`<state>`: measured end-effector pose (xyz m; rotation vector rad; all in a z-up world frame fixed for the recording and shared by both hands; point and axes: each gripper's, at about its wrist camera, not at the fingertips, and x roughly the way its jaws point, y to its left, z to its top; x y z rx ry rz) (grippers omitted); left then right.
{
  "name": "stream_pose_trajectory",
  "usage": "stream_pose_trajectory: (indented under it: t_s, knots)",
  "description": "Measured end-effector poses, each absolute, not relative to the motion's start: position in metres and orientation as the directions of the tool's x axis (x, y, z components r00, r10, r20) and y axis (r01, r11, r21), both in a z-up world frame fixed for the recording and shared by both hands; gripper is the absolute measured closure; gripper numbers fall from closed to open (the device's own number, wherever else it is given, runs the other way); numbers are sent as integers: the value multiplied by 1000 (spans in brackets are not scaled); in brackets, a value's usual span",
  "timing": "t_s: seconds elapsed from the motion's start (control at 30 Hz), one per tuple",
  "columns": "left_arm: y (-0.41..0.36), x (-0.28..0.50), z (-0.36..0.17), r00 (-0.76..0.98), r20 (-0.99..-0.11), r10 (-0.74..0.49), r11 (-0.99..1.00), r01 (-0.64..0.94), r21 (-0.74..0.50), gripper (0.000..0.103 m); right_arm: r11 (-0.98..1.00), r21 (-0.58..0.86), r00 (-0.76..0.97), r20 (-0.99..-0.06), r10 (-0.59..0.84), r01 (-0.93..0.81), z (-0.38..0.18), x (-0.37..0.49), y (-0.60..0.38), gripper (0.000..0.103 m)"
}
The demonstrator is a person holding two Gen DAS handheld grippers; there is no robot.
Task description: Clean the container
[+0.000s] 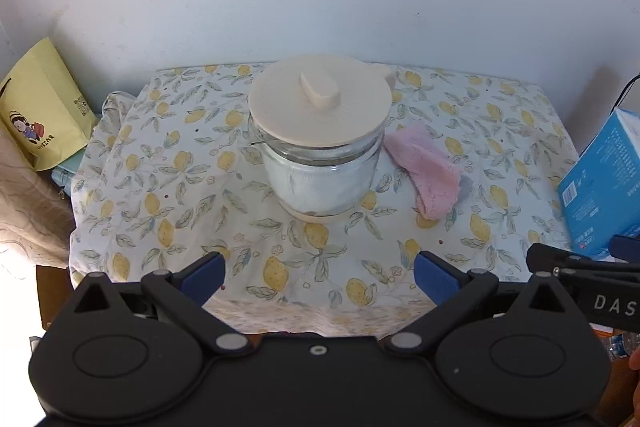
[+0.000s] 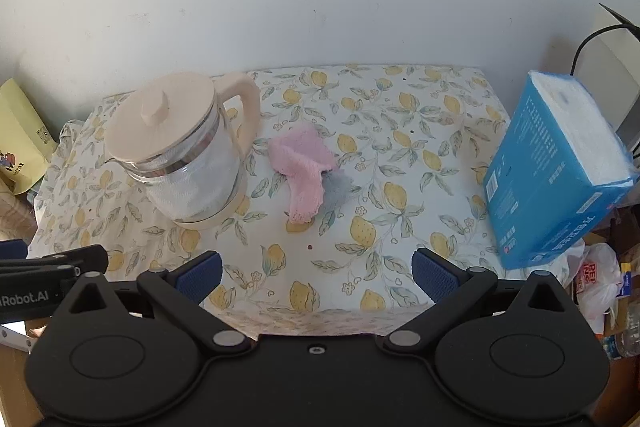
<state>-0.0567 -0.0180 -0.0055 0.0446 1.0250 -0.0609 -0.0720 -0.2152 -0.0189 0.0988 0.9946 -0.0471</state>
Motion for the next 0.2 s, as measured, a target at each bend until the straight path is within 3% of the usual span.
stream_pose_trajectory:
  t_s: [0.2]
  knots:
    - [-21, -62, 0, 547, -834, -72, 992, 128, -1, 1, 994, 57, 542, -840, 1, 88, -20, -74, -214, 0]
